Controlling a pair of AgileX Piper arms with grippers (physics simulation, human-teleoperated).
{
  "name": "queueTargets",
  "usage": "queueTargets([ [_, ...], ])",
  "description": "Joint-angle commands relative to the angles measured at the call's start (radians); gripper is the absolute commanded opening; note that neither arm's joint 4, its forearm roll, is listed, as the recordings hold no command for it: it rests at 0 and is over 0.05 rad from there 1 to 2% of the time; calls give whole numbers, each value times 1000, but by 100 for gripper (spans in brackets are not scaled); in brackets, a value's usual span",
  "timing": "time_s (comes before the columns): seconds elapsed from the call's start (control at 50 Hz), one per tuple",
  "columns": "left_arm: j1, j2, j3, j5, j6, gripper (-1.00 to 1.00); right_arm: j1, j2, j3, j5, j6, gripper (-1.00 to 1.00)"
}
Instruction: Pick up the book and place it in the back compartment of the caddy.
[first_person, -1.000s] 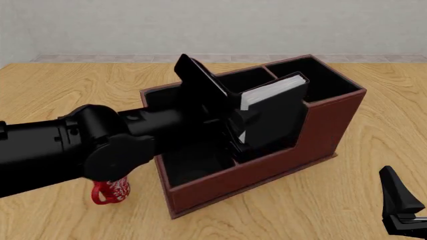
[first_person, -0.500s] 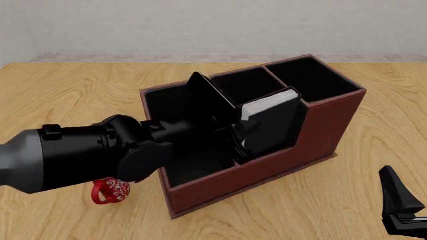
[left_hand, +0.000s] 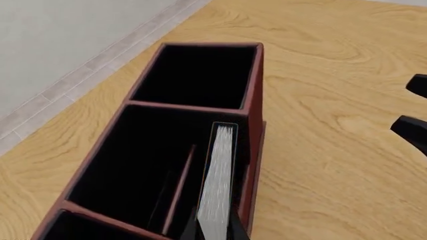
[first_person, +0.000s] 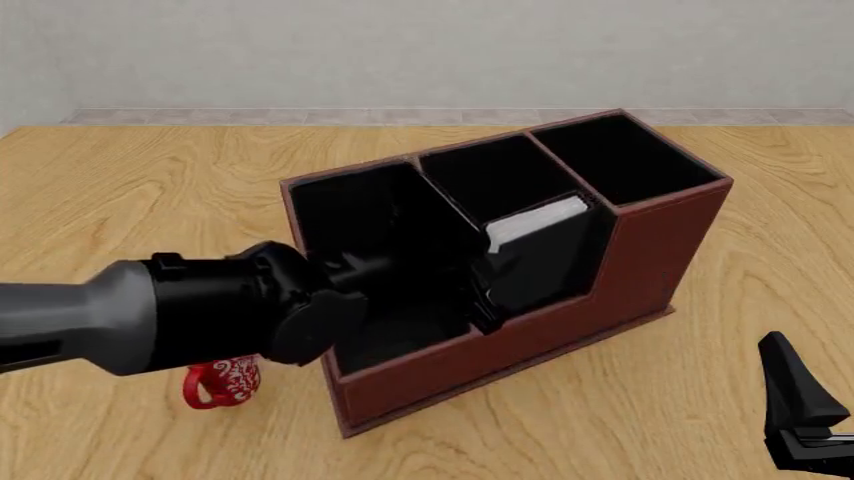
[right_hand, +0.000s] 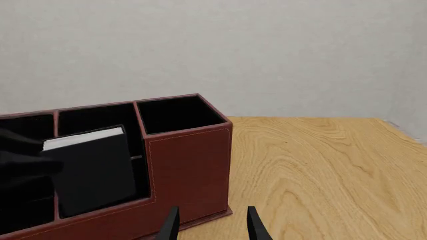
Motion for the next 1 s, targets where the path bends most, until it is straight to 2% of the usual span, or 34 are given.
queueTargets([
  [0.02,4,22,1,-38,21,-100,0,0,0,0,0,100],
  [0.36,8,56,30,-79,10,-100,0,0,0,0,0,100],
  [0.92,3,61,27,-66,2,-100,0,0,0,0,0,100],
  [0.94,3,59,27,-64,0,100,0,0,0,0,0,100],
  [1.0,3,52,24,-58,-1,100,0,0,0,0,0,100],
])
